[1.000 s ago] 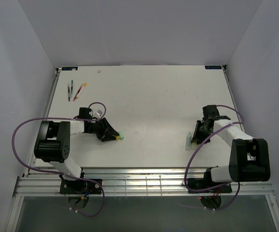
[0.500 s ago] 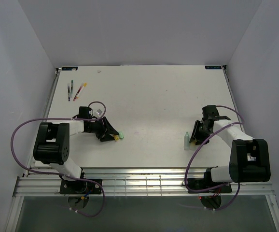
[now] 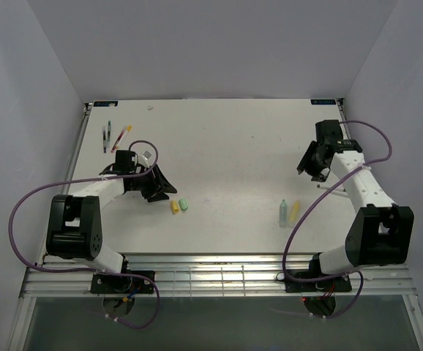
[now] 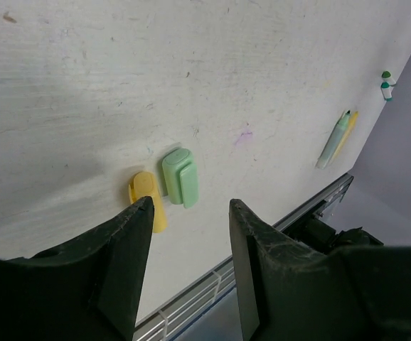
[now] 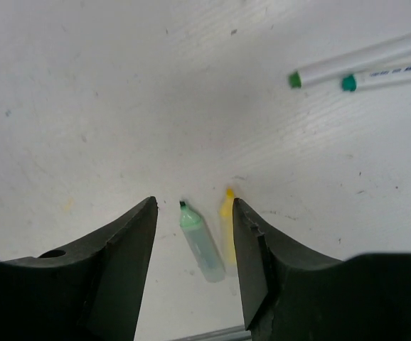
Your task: Open the pen caps
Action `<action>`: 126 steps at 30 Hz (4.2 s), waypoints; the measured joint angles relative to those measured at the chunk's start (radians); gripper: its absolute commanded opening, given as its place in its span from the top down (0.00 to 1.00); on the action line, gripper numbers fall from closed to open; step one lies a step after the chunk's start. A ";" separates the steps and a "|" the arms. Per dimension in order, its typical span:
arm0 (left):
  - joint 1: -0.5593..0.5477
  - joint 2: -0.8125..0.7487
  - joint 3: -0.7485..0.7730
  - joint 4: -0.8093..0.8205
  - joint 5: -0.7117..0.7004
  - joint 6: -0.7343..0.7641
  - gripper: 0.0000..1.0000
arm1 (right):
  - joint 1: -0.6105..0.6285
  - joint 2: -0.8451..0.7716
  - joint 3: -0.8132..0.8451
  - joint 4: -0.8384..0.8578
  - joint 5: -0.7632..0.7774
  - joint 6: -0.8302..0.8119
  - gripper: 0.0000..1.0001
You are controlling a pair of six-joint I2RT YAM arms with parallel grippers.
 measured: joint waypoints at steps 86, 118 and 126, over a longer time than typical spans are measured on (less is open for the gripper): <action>-0.014 0.075 0.099 -0.080 0.002 0.030 0.43 | -0.271 0.536 0.229 0.097 0.197 0.188 0.83; -0.085 0.214 0.328 0.079 0.240 -0.183 0.40 | 0.395 0.476 0.411 0.136 -0.663 -0.297 0.92; -0.131 0.214 0.327 0.124 0.251 -0.259 0.39 | 0.518 0.555 0.475 0.156 -0.799 -0.272 0.92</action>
